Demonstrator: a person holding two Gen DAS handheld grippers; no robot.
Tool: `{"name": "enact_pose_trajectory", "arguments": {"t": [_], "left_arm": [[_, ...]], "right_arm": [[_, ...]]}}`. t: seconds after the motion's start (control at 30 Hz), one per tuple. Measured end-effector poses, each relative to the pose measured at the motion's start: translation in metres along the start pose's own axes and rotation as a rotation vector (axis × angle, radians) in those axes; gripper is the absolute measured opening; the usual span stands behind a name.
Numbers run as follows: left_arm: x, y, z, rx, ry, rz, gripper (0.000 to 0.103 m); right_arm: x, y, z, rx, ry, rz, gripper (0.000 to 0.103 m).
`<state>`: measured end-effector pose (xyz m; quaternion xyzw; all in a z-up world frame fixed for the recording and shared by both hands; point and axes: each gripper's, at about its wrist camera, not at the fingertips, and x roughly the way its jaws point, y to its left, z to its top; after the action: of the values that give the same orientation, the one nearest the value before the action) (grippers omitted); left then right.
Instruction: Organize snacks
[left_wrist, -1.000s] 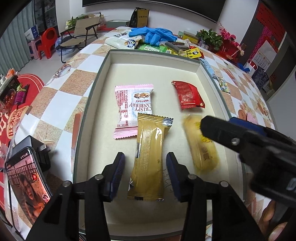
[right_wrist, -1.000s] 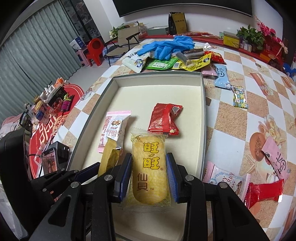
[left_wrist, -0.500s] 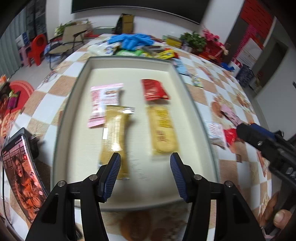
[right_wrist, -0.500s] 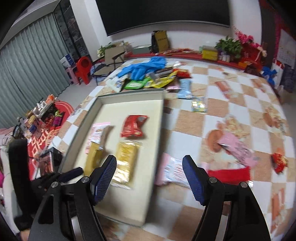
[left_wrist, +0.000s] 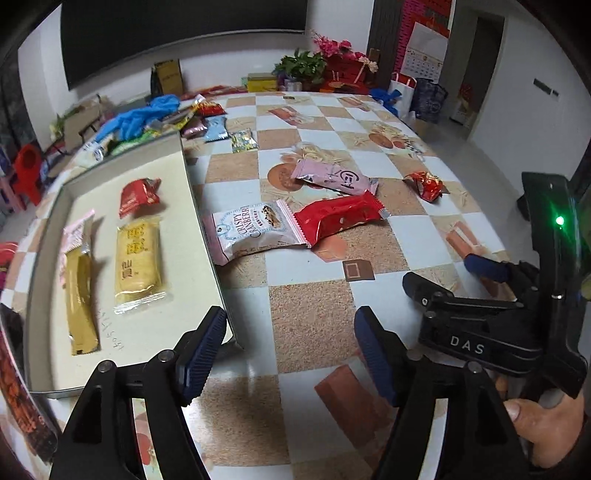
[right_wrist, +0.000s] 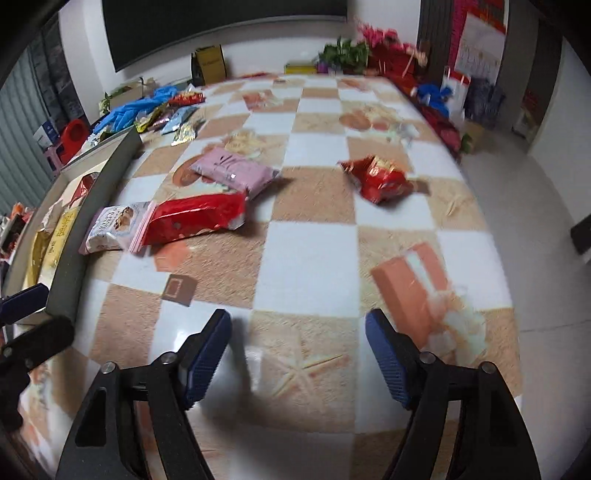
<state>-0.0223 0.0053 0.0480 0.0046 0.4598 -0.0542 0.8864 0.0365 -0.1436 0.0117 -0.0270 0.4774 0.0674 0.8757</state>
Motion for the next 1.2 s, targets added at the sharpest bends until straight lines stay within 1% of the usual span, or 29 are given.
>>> {"name": "enact_pose_trajectory", "arguments": {"t": [0.03,0.1,0.13,0.17,0.2,0.23,0.3,0.37,0.4,0.43,0.47,0.57,0.63,0.73,0.83,0.87,0.9,0.97,1.03,1.07,1.1,1.17,1.2], "left_arm": [[-0.001,-0.004,0.0,0.014,-0.012,0.013,0.075],[-0.002,-0.008,0.001,0.03,-0.03,0.035,0.075],[-0.003,-0.009,0.001,0.035,-0.035,0.041,0.075],[-0.005,-0.009,0.001,0.039,-0.042,0.045,0.075],[-0.007,-0.009,0.001,0.041,-0.051,0.049,0.075],[-0.011,-0.01,-0.001,0.042,-0.065,0.038,0.075],[-0.021,-0.015,-0.005,0.056,-0.097,-0.036,0.075],[-0.03,-0.027,-0.011,0.105,-0.124,-0.094,0.076],[-0.034,-0.032,-0.013,0.121,-0.153,-0.076,0.077],[-0.034,-0.034,-0.012,0.13,-0.164,-0.077,0.078],[-0.033,-0.032,-0.01,0.121,-0.157,-0.091,0.078],[-0.024,-0.02,-0.004,0.054,-0.097,-0.139,0.078],[-0.027,-0.026,-0.008,0.076,-0.102,-0.144,0.078],[-0.028,-0.039,-0.015,0.129,-0.117,-0.151,0.079],[-0.01,-0.043,-0.016,0.131,-0.048,-0.129,0.079],[-0.007,-0.042,-0.017,0.116,-0.05,-0.131,0.079],[-0.003,-0.041,-0.018,0.111,-0.033,-0.132,0.08],[0.01,-0.039,-0.019,0.106,0.011,-0.129,0.08],[0.028,-0.033,-0.023,0.081,0.058,-0.122,0.08],[0.026,-0.033,-0.024,0.099,0.016,-0.092,0.081],[0.029,-0.035,-0.025,0.124,0.019,-0.075,0.081],[0.033,-0.035,-0.024,0.136,0.012,-0.076,0.084],[0.035,-0.033,-0.022,0.138,0.01,-0.075,0.088]], "right_arm": [[0.001,-0.001,0.0,-0.004,-0.003,0.006,0.091],[0.003,-0.002,-0.001,-0.027,-0.017,-0.017,0.092],[0.007,-0.004,-0.002,-0.024,-0.009,-0.023,0.103],[0.008,-0.007,-0.002,-0.009,-0.013,-0.011,0.103],[0.009,-0.007,-0.003,-0.007,-0.01,-0.018,0.103],[0.008,-0.006,-0.003,-0.013,-0.014,-0.023,0.103],[0.008,-0.006,-0.004,-0.01,-0.019,-0.023,0.103],[0.009,-0.007,-0.004,-0.008,-0.02,-0.024,0.103],[0.009,-0.007,-0.005,-0.008,-0.021,-0.023,0.103],[0.009,-0.007,-0.005,-0.007,-0.021,-0.023,0.103],[0.009,-0.007,-0.005,-0.007,-0.02,-0.025,0.103],[0.008,-0.011,-0.005,0.013,-0.019,-0.034,0.103],[0.008,-0.01,-0.005,0.007,-0.02,-0.034,0.103],[0.006,-0.013,-0.009,-0.041,-0.038,-0.002,0.103],[0.006,-0.023,-0.009,-0.06,-0.044,0.017,0.103],[0.006,-0.026,-0.009,-0.051,-0.045,0.012,0.103],[0.006,-0.027,-0.009,-0.05,-0.045,0.012,0.103],[0.005,-0.029,-0.009,-0.047,-0.045,0.006,0.103],[0.005,-0.03,-0.008,-0.042,-0.046,-0.001,0.103],[0.005,-0.03,-0.008,-0.042,-0.046,-0.002,0.103],[0.005,-0.03,-0.008,-0.042,-0.046,-0.002,0.103],[0.005,-0.03,-0.008,-0.042,-0.046,-0.002,0.103],[0.005,-0.03,-0.008,-0.042,-0.046,-0.002,0.103]]}}
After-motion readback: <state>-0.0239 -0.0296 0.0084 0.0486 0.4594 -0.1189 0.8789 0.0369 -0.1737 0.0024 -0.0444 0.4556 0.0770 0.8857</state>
